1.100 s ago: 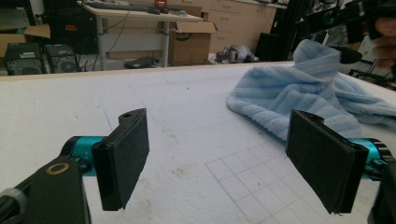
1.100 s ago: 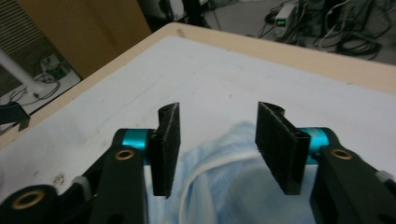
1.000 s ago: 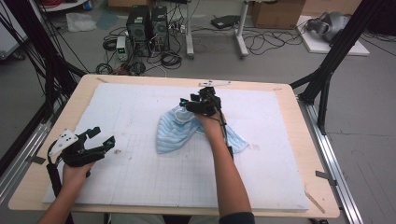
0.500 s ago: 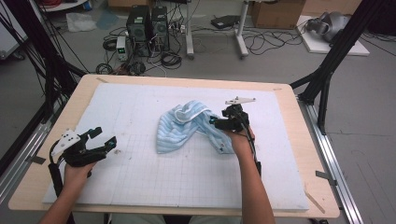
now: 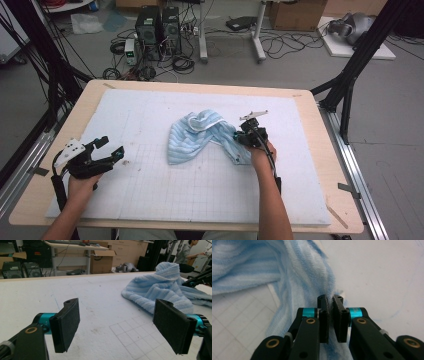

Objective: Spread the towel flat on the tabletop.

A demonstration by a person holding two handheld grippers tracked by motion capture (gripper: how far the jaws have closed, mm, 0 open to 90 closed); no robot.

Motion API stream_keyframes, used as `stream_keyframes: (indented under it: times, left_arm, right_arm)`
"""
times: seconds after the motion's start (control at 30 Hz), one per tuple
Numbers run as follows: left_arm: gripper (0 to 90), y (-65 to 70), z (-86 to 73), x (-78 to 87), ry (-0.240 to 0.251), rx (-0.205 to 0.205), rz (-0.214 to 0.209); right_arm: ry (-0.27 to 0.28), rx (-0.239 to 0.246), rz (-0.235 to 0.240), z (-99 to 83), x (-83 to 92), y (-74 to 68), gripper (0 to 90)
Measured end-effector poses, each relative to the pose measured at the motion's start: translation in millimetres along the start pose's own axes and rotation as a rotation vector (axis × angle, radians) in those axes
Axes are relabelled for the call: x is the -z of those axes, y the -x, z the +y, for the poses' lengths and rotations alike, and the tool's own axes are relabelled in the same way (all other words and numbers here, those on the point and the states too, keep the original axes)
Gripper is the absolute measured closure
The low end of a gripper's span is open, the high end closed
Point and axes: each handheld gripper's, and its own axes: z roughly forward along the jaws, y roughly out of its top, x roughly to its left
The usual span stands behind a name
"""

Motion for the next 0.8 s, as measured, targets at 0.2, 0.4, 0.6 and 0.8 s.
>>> stream_keyframes:
  times: [0.2,0.4,0.6,0.8]
  left_arm:
    - [22.2,0.9,0.3,-0.5,0.002,0.0,0.0]
    - [22.3,1.5,0.4,-0.7,-0.002,-0.004,-0.002]
    - [22.3,1.3,0.0,-2.1,-0.002,-0.001,0.0]
    - [22.3,1.7,0.3,-1.9,0.001,-0.003,-0.002]
  right_arm:
    - [-0.062,-0.039,0.004,-11.7,5.5,6.4,85.3]
    - [-0.03,-0.017,-0.088,-9.9,13.6,1.5,57.0]
    - [0.155,0.111,0.05,2.5,27.7,-33.7,52.7]
    - [0.053,0.15,0.091,0.2,-1.1,-49.8,50.9]
